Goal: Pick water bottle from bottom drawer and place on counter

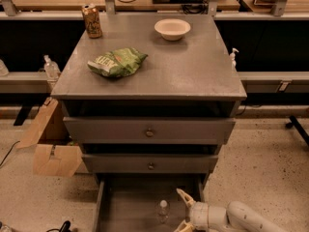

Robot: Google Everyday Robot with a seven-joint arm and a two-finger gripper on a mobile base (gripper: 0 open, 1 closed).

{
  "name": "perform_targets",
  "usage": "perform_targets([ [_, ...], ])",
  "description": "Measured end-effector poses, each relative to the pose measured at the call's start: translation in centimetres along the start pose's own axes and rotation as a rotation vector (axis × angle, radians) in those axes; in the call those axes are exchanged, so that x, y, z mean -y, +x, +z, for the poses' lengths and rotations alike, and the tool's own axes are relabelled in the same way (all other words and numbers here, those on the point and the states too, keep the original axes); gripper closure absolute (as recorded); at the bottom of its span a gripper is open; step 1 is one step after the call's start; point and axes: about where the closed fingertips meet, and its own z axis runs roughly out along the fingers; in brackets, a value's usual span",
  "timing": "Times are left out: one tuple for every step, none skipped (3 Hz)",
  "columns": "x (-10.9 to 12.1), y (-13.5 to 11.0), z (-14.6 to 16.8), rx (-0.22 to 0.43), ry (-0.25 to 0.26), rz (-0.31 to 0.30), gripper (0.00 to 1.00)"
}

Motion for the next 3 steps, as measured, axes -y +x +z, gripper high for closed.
perform_targets([
  [0.6,1.0,1.0,0.027,-0.014,-0.045,0.0],
  [2.3,2.1,1.9,0.054,-0.037,-0.103,0.0],
  [3.9,3.5,3.0,0.049,-0.059,-0.134,0.0],
])
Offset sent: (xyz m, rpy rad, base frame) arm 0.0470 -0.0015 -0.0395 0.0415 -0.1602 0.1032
